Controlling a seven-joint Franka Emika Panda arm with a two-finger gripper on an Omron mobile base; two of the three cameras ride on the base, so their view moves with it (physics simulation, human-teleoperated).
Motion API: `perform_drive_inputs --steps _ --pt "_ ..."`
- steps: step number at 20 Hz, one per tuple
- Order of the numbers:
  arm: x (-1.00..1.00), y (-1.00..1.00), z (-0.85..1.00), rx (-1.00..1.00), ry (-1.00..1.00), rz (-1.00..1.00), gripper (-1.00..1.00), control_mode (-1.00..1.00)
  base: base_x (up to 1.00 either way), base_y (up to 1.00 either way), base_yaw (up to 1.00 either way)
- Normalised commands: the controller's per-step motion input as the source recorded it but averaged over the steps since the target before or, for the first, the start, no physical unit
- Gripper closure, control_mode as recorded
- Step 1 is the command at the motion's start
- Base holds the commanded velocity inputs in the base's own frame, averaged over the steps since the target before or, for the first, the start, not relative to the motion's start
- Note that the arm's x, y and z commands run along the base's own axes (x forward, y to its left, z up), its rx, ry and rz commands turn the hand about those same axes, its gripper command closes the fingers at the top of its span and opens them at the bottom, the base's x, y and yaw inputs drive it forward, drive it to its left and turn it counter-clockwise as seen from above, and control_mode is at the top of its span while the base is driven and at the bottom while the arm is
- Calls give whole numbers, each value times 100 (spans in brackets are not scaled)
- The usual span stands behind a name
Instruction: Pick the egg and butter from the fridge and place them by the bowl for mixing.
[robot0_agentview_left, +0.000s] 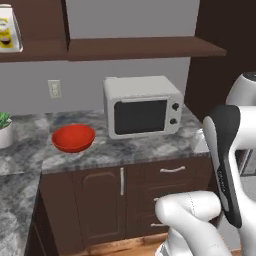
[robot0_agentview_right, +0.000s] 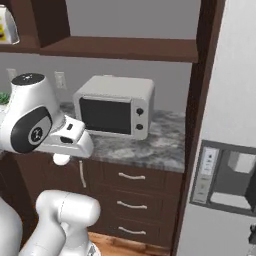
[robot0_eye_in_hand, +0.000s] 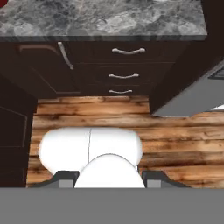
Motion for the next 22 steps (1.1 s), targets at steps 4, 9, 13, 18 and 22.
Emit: perform_drive_inputs --steps 4,9,13,18,22 --pt "0 0 0 0 0 0 100 100 68 32 32" --pt "0 0 0 0 0 0 100 100 44 26 39" --pt "0 0 0 0 0 0 100 100 27 53 33" --pt "0 0 0 0 0 0 100 100 37 48 25" --pt "0 0 0 0 0 0 100 100 45 16 31"
